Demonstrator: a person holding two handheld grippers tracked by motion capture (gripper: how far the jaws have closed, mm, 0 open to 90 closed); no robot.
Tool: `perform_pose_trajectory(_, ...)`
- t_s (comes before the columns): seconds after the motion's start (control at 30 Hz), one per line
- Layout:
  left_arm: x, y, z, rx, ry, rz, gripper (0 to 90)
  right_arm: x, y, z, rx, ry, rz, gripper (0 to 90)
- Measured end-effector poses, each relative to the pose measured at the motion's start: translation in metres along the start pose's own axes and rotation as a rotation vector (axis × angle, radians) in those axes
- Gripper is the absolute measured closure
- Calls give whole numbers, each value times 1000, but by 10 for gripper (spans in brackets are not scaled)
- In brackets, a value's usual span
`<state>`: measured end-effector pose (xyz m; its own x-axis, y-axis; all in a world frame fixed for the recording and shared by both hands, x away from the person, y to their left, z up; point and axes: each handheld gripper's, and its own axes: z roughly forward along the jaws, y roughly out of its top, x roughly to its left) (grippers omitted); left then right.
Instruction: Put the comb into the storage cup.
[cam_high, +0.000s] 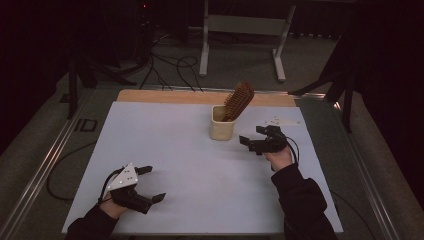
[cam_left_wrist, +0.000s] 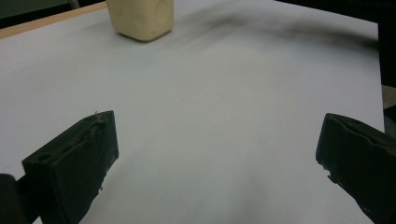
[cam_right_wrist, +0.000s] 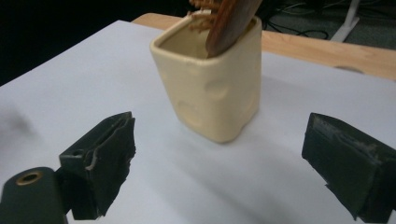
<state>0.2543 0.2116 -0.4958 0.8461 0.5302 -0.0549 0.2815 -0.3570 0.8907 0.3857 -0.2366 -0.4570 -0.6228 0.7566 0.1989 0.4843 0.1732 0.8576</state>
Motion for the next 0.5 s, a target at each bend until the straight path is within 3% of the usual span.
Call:
perform_pose_trajectory(0.33, 0, 0, -1, -2, -1, 2, 1, 9, -26, -14, -2, 50, -16, 93)
perform_pose_trajectory(0.5, 0, 0, -1, -3, -3, 1, 1, 11, -36, -21, 4, 50, -24, 93)
